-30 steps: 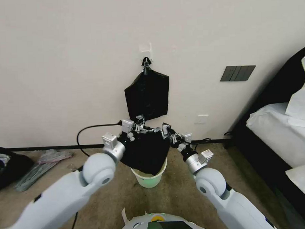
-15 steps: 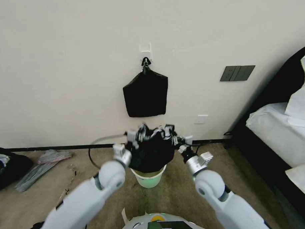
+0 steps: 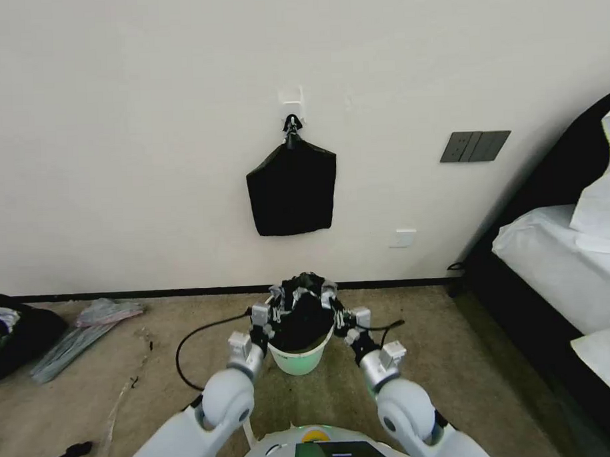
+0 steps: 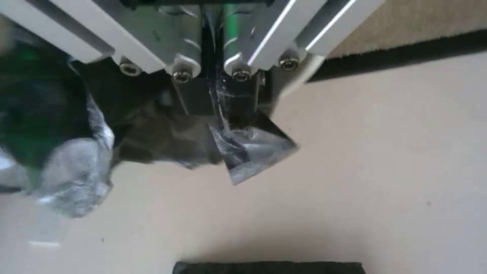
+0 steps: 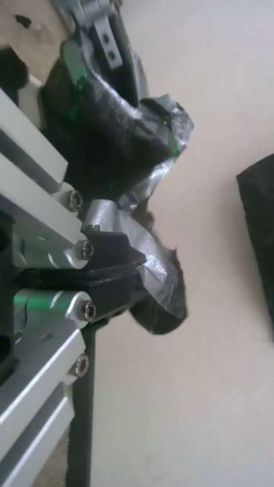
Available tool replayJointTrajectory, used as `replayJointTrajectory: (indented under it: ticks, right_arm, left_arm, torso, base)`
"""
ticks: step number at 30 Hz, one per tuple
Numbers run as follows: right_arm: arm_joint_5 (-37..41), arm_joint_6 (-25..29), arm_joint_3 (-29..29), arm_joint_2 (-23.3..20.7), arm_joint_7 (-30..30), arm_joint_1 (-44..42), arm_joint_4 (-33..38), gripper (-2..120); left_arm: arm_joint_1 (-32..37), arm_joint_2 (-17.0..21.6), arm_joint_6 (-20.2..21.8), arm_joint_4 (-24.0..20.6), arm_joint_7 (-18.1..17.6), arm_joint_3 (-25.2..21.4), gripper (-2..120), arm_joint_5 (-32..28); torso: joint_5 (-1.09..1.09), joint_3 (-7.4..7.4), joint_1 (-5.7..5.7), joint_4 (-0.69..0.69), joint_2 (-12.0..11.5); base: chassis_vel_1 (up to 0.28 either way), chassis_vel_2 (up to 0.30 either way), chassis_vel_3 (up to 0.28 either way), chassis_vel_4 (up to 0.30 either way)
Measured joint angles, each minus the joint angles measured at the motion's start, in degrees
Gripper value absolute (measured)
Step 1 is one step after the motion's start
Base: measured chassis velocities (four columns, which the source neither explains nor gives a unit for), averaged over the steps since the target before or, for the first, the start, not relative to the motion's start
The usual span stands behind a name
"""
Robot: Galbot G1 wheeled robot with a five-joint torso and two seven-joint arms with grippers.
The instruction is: Place a trash bag onto the trash bin.
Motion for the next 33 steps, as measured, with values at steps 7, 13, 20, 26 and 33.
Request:
replayJointTrajectory:
  ticks: [7, 13, 20, 26, 33]
  right_arm:
    - [-0.63, -3.37, 0.68, -1.87, 2.97, -1.01, 0.33, 0]
    - [4.37, -17.06, -0.35, -4.94, 8.1, -0.94, 5.06, 0]
    - [13.07, -27.33, -0.42, -7.69, 13.31, 1.62, 8.33, 0]
    - [21.1, -33.74, -0.98, -8.12, 18.65, 3.99, 8.71, 0]
    - [24.45, -36.69, -1.88, -7.5, 21.43, 5.78, 7.01, 0]
  left_arm:
    - [8.05, 0.52, 0.87, -3.28, -0.88, -3.05, 0, 0.12]
    - [12.41, 1.12, 3.7, -5.73, -2.66, -3.18, 0, -0.87]
    - [14.05, 4.76, 10.59, -11.13, -7.94, -4.12, 0, -5.61]
    - [13.92, 6.63, 14.04, -11.73, -10.41, -4.84, 0, -8.43]
    - [12.08, 6.19, 16.45, -9.43, -12.25, -3.79, 0, -12.09]
  torso:
    - [0.01, 0.0, 0.0, 0.01, 0.0]
    - [0.0, 0.0, 0.0, 0.0, 0.0]
    - [0.0, 0.0, 0.0, 0.01, 0.0]
    - [0.0, 0.01, 0.0, 0.0, 0.0]
    - [0.0, 0.01, 0.0, 0.01, 0.0]
  base:
    - [0.0, 0.0, 0.0, 0.0]
    - [0.0, 0.0, 0.0, 0.0]
    - [0.0, 0.0, 0.0, 0.0]
    - [0.0, 0.0, 0.0, 0.0]
    - [0.0, 0.0, 0.0, 0.0]
